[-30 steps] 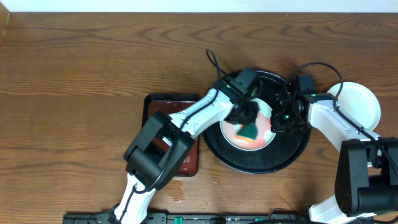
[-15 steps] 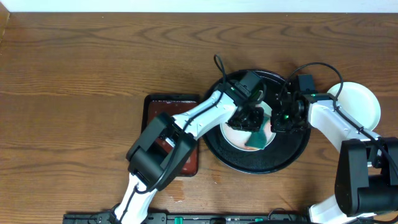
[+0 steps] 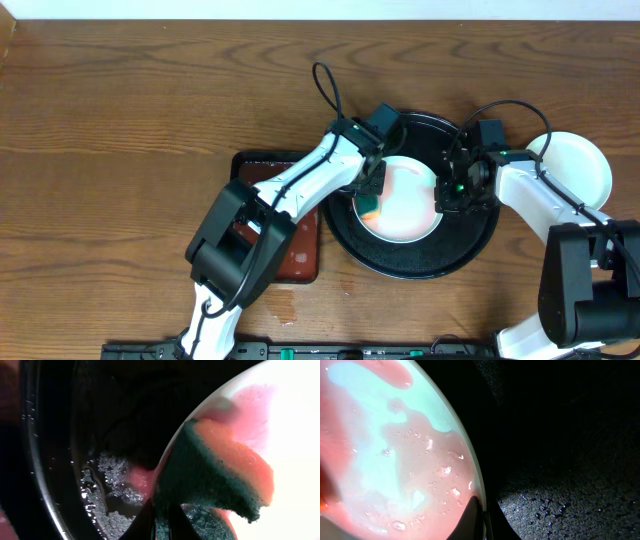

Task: Clean dirty plates on tray and stack at the side
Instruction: 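Scrub the pale plate with the sponge while right gripper holds it, then return the sponge to the small tray and release it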

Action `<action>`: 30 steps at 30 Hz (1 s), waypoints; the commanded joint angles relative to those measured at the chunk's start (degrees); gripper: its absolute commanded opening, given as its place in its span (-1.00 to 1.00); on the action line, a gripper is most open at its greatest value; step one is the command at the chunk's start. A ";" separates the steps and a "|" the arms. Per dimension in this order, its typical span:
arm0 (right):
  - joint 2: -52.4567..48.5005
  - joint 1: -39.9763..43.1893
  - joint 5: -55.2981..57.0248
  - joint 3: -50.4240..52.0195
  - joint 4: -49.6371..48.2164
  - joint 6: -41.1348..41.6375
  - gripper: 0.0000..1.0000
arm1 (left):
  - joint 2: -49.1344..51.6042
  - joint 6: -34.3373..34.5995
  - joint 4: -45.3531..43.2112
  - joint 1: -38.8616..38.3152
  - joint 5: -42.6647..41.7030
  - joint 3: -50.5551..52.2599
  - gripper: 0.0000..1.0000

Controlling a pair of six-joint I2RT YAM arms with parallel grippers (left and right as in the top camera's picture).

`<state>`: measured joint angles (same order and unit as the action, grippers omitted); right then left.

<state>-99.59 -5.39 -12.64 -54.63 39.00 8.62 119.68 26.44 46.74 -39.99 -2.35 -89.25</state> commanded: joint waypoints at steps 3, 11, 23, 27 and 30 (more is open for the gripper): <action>-1.68 -0.33 3.19 0.96 0.85 -0.52 -0.97 | 0.11 -1.75 5.18 2.14 13.05 -1.81 -0.85; -1.68 -0.33 3.21 0.96 0.83 -0.52 -0.98 | -9.57 -1.20 14.34 2.64 10.32 -6.69 -0.85; -1.66 -0.33 3.13 0.90 -1.42 -0.55 -0.98 | -20.13 -0.70 26.91 11.72 10.32 -3.56 -0.85; -1.62 -0.33 2.64 0.07 -1.53 -0.52 -0.98 | -20.02 -0.61 21.51 13.90 10.03 5.88 -0.85; -1.31 -0.33 2.47 -0.31 -1.29 -0.52 -0.97 | -20.02 -0.66 16.41 14.99 6.01 11.98 -0.85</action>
<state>-99.66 -5.39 -12.62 -54.63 37.87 8.60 99.18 25.47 64.75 -25.74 6.33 -81.84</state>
